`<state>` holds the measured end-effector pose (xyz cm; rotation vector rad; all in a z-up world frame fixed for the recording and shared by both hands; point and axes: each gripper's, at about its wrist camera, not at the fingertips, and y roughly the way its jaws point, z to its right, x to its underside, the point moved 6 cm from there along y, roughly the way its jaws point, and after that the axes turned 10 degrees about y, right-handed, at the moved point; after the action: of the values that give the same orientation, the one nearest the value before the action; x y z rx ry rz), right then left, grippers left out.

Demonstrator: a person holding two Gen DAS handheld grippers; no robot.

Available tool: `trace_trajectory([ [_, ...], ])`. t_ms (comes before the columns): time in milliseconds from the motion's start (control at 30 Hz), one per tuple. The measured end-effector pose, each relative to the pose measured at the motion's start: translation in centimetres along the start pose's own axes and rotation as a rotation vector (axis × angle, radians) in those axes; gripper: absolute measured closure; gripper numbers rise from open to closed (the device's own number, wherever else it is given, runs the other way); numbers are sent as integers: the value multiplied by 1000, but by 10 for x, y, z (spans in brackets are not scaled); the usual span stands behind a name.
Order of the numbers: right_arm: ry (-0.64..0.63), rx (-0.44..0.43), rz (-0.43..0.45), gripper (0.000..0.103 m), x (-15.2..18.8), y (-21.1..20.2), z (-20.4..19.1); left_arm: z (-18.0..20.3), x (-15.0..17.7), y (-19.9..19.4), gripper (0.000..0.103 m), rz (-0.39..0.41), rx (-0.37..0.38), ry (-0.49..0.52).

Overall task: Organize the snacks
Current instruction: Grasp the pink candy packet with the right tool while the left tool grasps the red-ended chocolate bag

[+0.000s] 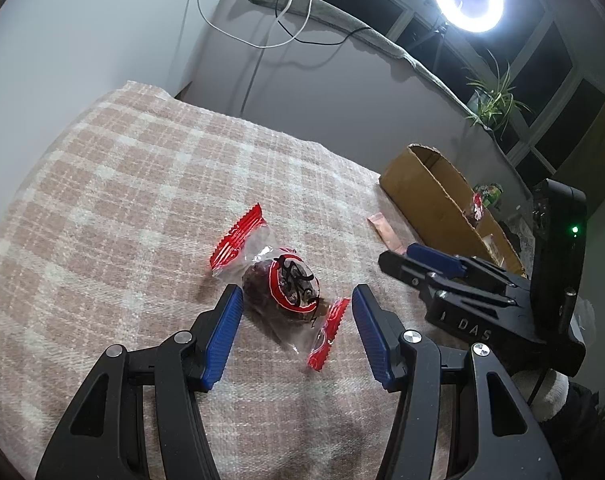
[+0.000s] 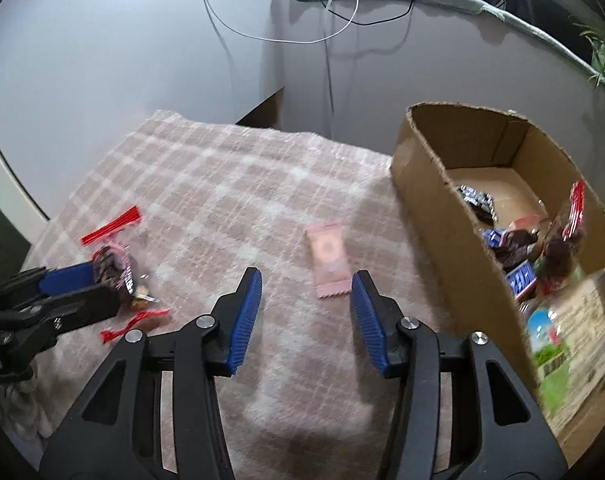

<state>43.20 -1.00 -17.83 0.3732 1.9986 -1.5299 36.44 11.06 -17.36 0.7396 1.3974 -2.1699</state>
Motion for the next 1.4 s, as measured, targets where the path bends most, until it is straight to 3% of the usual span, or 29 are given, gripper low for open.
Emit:
trace_trajectory([
  [300,-15,33,-38,54,-12,23,1,4,-3,6,47,-25,-13,22],
  [433,-45,28,-43,71,-11,23,-5,7,-7,13,47,-37,-38,44],
  [600,-58,18,-49,77,-8,21,-4,10,-9,21,48,-61,-77,89],
  [733,-57,5,-55,81,-6,18,-2,10,-6,22,65,-68,-98,113],
  [967,-47,-24,-56,91,0,8,3,12,-4,19,70,-71,-121,141],
  [1400,-122,-2,-96,82,-2,15,-9,10,1,12,70,-68,-143,130],
])
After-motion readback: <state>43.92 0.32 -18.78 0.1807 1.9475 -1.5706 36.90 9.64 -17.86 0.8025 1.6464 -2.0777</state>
